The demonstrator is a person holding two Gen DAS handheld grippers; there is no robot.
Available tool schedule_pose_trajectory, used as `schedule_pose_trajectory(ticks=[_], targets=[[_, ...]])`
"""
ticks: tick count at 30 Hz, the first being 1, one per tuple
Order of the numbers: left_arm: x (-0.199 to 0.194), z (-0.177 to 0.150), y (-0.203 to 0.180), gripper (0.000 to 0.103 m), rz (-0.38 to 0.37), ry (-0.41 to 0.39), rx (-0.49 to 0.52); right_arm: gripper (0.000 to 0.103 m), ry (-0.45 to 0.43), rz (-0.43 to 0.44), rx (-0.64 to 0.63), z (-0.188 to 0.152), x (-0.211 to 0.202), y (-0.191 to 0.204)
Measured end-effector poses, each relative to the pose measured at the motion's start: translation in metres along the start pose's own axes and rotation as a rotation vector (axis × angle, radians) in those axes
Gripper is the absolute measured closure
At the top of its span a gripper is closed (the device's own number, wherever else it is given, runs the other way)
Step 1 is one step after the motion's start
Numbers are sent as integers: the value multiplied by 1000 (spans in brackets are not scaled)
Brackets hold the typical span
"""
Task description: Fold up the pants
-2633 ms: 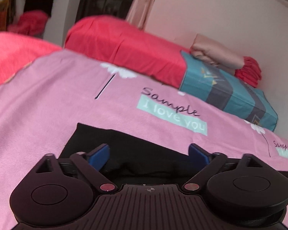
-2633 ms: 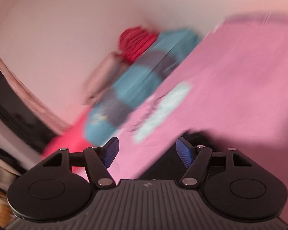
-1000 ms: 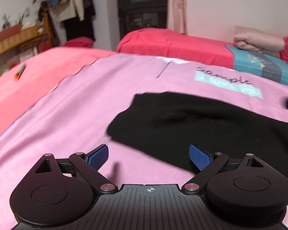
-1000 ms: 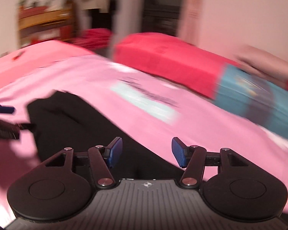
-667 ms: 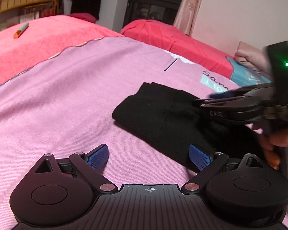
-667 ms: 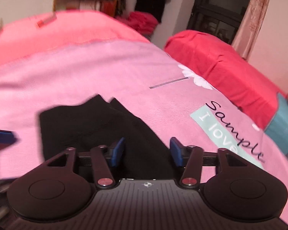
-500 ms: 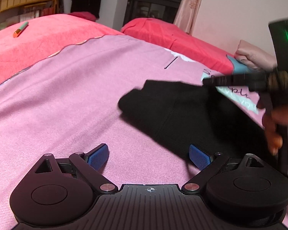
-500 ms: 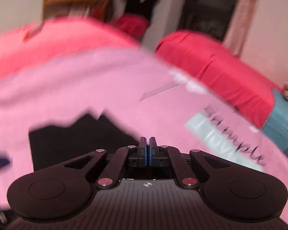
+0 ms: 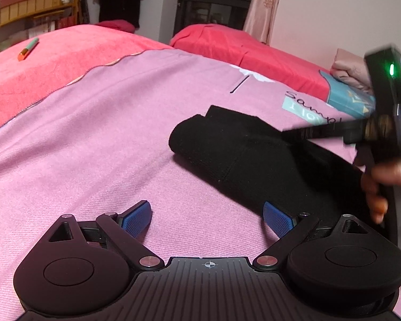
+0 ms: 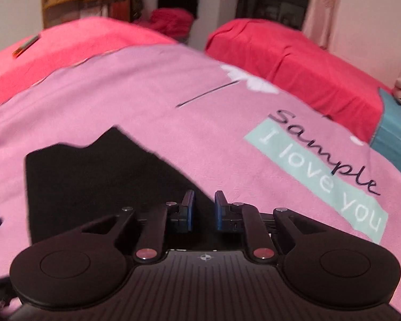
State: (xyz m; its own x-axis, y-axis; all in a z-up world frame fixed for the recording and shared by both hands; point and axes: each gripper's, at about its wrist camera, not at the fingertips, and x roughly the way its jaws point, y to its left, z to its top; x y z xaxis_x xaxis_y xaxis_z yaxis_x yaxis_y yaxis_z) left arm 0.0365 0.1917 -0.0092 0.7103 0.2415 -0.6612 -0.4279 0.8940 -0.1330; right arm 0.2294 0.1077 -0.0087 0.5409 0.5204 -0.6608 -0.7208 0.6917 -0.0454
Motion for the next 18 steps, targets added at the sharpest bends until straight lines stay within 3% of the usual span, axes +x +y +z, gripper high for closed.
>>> schedule_pose_trajectory(ticks=[3, 6, 9, 12, 18], targets=[[0, 4, -2, 0, -8, 19, 25, 81, -35, 12, 156, 11, -18, -20], [-8, 11, -5, 0, -46, 28, 44, 49, -96, 15, 173, 10, -64, -47], [-15, 27, -13, 0, -81, 17, 92, 47, -132, -47, 155, -8, -113, -86], [-12, 48, -30, 0, -88, 12, 147, 47, -100, -119, 154, -38, -144, -125], [34, 71, -72, 0, -158, 66, 178, 48, 41, -113, 143, -100, -136, -137]])
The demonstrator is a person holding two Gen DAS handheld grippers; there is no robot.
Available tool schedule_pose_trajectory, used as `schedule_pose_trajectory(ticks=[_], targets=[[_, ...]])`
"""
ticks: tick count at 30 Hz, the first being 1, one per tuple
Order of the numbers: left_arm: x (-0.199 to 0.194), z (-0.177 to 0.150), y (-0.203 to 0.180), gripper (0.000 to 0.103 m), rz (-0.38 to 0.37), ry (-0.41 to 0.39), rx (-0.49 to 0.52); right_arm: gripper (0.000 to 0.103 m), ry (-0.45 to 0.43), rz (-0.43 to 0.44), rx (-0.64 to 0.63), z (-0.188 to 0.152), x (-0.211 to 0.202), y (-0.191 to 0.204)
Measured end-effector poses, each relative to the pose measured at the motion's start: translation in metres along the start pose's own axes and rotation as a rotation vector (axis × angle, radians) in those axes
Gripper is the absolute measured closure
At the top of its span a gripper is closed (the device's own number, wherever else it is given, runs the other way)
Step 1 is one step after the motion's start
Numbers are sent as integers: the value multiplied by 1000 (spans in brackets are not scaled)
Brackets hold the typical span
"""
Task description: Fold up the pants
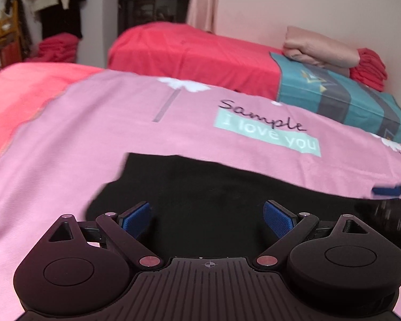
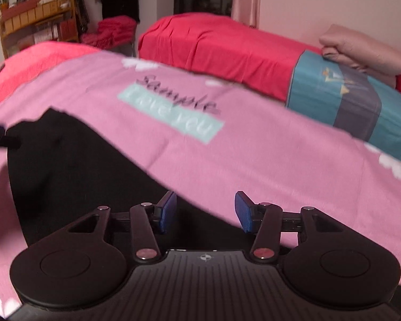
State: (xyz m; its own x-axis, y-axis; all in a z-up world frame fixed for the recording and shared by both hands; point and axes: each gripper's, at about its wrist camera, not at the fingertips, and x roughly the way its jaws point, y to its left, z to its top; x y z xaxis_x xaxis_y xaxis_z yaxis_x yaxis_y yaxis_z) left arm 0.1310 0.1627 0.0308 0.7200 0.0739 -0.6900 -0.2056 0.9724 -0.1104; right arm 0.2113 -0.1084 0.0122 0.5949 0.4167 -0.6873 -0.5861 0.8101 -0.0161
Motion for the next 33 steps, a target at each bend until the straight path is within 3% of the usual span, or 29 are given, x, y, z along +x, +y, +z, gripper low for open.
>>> schedule_pose_trajectory(ticks=[3, 5, 6, 7, 8, 9, 11, 14, 16, 17, 19, 21, 23, 26, 27, 28, 29, 30, 32, 33], targets=[[34, -7, -8, 0, -12, 51, -6, 49, 24, 15, -28, -11, 15, 13], [48, -22, -10, 0, 22, 40, 32, 54, 20, 7, -72, -15, 21, 22], [47, -28, -13, 0, 25, 11, 70, 63, 7, -1, -100, -17, 22, 27], [45, -29, -17, 0, 34, 6, 95, 85, 1, -4, -118, -18, 21, 29], [43, -29, -19, 0, 42, -2, 103, 95, -7, -18, -131, -17, 21, 30], [43, -29, -19, 0, 41, -9, 100, 98, -23, -41, -139, -14, 19, 29], [44, -29, -16, 0, 34, -7, 83, 98, -76, -58, -84, -4, 14, 19], [42, -29, -12, 0, 24, -12, 64, 97, -80, -27, 55, 3, 22, -1], [41, -29, -12, 0, 28, -14, 71, 95, 0, -42, 24, -4, 39, 0], [41, -29, -13, 0, 30, -14, 74, 93, -33, -52, 2, -7, 31, 4], [43, -29, -15, 0, 32, -12, 80, 53, -65, -51, -2, -8, 9, 4], [44, -29, -15, 0, 34, -12, 83, 46, -108, -86, 20, -14, -17, -4], [44, -30, -16, 0, 34, -12, 83, 46, -83, -118, 65, -26, -38, -18], [45, -30, -17, 0, 39, -12, 89, 46, -16, -97, 194, -54, -48, -51], [45, -30, -19, 0, 44, -12, 94, 57, 10, -109, 236, -62, -42, -65], [45, -30, -19, 0, 48, -12, 98, 74, -13, -109, 276, -66, -41, -79], [45, -31, -20, 0, 51, -13, 100, 81, -43, -104, 347, -67, -44, -92], [45, -31, -19, 0, 51, -14, 98, 97, -73, -141, 446, -67, -54, -103], [45, -30, -18, 0, 45, -15, 92, 81, -152, -209, 556, -66, -75, -110], [44, -30, -18, 0, 41, -16, 89, 64, -154, -190, 556, -65, -82, -106]])
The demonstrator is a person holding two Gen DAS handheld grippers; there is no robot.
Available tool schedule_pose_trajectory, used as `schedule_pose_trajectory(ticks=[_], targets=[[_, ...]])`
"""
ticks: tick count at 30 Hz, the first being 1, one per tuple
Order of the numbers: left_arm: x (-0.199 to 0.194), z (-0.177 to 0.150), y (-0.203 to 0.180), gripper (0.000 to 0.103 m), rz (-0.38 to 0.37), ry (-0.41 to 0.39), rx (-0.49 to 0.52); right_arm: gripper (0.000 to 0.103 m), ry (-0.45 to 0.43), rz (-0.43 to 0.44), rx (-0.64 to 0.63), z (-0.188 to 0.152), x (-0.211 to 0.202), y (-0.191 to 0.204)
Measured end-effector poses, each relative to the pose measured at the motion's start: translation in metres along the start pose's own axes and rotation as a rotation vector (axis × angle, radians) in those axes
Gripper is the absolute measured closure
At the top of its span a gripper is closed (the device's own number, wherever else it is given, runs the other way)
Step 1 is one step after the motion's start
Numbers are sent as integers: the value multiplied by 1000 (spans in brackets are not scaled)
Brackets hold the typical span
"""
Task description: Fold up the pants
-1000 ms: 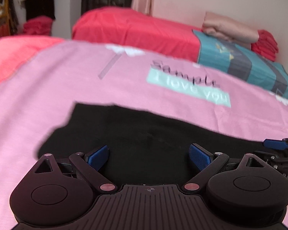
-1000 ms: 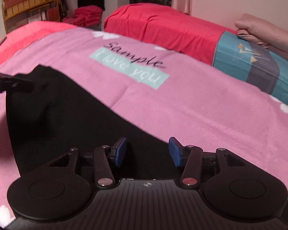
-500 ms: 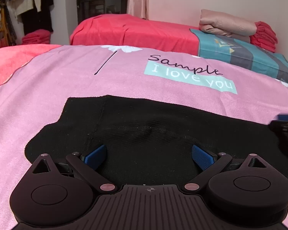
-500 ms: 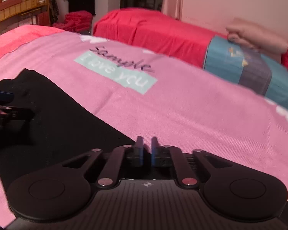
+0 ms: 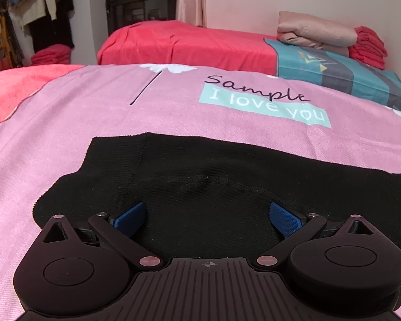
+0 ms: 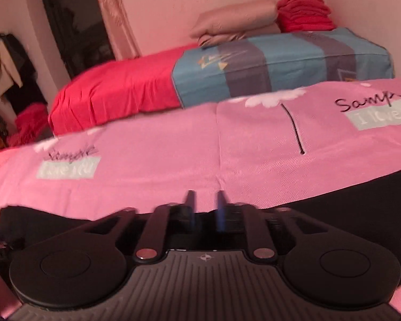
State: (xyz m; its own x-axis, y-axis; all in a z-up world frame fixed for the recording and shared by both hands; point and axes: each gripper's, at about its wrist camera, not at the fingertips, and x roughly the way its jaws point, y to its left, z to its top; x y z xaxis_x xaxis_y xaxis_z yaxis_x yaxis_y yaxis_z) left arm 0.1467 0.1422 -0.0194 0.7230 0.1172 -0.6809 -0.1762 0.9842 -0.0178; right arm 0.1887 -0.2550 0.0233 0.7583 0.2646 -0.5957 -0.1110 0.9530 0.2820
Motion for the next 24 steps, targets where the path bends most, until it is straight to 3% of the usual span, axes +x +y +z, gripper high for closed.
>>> schedule_pose_trajectory(ticks=[1, 4, 7, 9, 12, 16, 18, 20, 21, 23, 24], targets=[[0, 0, 1, 0, -5, -1, -4, 55, 28, 62, -20, -3, -7, 7], [-8, 3, 5, 0, -37, -13, -25, 49, 170, 330, -133, -32, -26, 43], [-24, 10, 4, 0, -174, -42, -55, 45, 271, 529, -277, -72, -38, 81], [-25, 14, -7, 0, -218, -45, -15, 45, 314, 565, -375, -91, -35, 106], [-2, 14, -24, 0, -195, 41, 71, 45, 268, 531, -489, -100, -25, 134], [7, 5, -34, 0, -141, 21, 130, 44, 236, 575, -434, -86, 12, 142], [8, 3, -33, 0, -145, 21, 131, 42, 286, 625, -323, -82, 31, 137], [7, 4, -26, 0, -168, 18, 98, 38, 407, 801, -284, -89, 34, 141], [7, 5, -23, 0, -176, 18, 85, 31, 385, 827, -341, -91, 24, 145], [7, 5, -23, 0, -177, 16, 78, 32, 314, 831, -440, -89, 14, 145], [7, 7, -24, 0, -170, 16, 85, 34, 311, 816, -390, -83, 21, 139]])
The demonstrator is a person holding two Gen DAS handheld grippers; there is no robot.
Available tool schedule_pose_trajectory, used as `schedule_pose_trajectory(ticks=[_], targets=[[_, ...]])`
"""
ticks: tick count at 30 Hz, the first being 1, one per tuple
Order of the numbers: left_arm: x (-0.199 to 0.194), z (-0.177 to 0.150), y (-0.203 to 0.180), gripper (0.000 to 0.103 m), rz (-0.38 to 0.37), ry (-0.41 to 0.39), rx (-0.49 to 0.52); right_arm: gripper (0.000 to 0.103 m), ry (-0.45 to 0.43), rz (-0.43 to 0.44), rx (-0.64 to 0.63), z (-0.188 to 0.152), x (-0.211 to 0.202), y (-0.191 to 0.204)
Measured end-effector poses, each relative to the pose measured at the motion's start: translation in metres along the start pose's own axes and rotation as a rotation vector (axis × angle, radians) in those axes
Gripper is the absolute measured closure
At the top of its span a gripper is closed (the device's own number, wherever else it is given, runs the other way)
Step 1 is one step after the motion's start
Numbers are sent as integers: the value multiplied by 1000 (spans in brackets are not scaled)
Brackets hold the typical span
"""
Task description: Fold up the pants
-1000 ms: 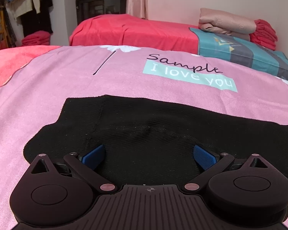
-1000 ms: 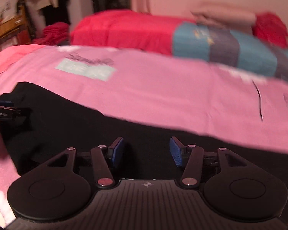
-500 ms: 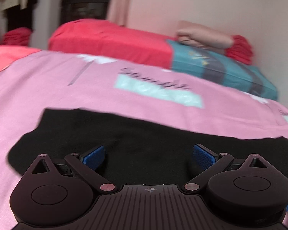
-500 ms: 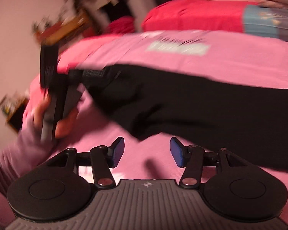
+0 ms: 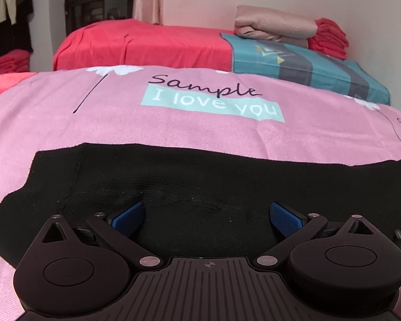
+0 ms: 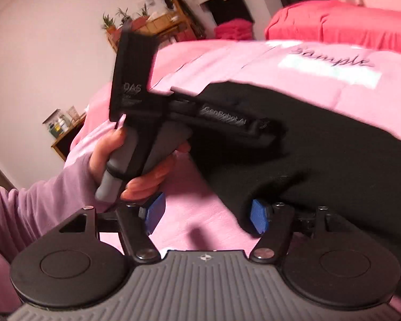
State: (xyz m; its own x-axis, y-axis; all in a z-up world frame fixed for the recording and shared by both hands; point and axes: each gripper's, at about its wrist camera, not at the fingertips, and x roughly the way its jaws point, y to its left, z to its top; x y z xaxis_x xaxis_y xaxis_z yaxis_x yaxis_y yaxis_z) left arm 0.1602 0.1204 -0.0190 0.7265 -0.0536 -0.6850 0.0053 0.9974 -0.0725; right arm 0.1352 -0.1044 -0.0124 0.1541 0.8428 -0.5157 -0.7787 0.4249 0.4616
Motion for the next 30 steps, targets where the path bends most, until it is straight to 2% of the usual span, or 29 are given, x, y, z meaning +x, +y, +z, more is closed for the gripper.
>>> schedule_pose_trajectory(ticks=[2, 3, 4, 5, 6, 8, 9, 12, 15, 16, 17, 18, 19, 20, 21, 22, 25, 27, 28, 29, 30], targets=[[1, 0, -3, 0, 15, 2, 17, 36, -48, -69, 199, 4, -1, -30], [1, 0, -4, 0, 17, 2, 20, 50, -43, -95, 248, 2, 0, -36], [1, 0, -3, 0, 14, 1, 17, 49, -3, -80, 206, -1, 3, -29], [1, 0, -2, 0, 10, 0, 13, 45, 34, -51, 112, -5, 3, -13], [0, 0, -2, 0, 7, -1, 9, 38, 56, -46, -3, -9, 0, 7], [0, -1, -1, 0, 6, -2, 9, 39, 29, -99, -166, -13, -17, 33], [0, -1, -2, 0, 9, -3, 10, 41, -4, -112, -173, -14, -29, 32], [0, -2, -3, 0, 16, -4, 17, 36, -127, -247, -57, -15, -66, -7], [-1, -2, -3, 0, 16, -5, 18, 39, -215, -390, 246, -23, -110, -88], [0, -2, -3, 0, 16, -6, 18, 63, -261, -447, 331, -32, -131, -113], [0, -2, -3, 0, 17, -5, 19, 86, -310, -459, 432, -41, -153, -136], [0, -2, -3, 0, 18, -5, 21, 101, -353, -457, 548, -50, -176, -155], [0, -2, -3, 0, 20, -5, 23, 89, -426, -522, 621, -61, -201, -163], [0, -2, -3, 0, 22, -5, 25, 78, -492, -673, 652, -70, -225, -162], [0, -2, -3, 0, 24, -5, 27, 60, -539, -773, 654, -78, -246, -158], [0, -2, -4, 0, 25, -5, 28, 53, -577, -796, 665, -87, -266, -153], [0, -2, -4, 0, 28, -6, 31, 49, -640, -816, 822, -117, -317, -135], [0, -2, -4, 0, 29, -6, 32, 47, -599, -834, 982, -136, -333, -131], [0, -2, -4, 0, 29, -6, 32, 47, -568, -816, 1040, -144, -335, -133], [0, -2, -5, 0, 30, -6, 32, 47, -547, -778, 1080, -151, -335, -138], [0, -2, -5, 0, 32, -7, 33, 47, -571, -756, 1076, -154, -337, -143]])
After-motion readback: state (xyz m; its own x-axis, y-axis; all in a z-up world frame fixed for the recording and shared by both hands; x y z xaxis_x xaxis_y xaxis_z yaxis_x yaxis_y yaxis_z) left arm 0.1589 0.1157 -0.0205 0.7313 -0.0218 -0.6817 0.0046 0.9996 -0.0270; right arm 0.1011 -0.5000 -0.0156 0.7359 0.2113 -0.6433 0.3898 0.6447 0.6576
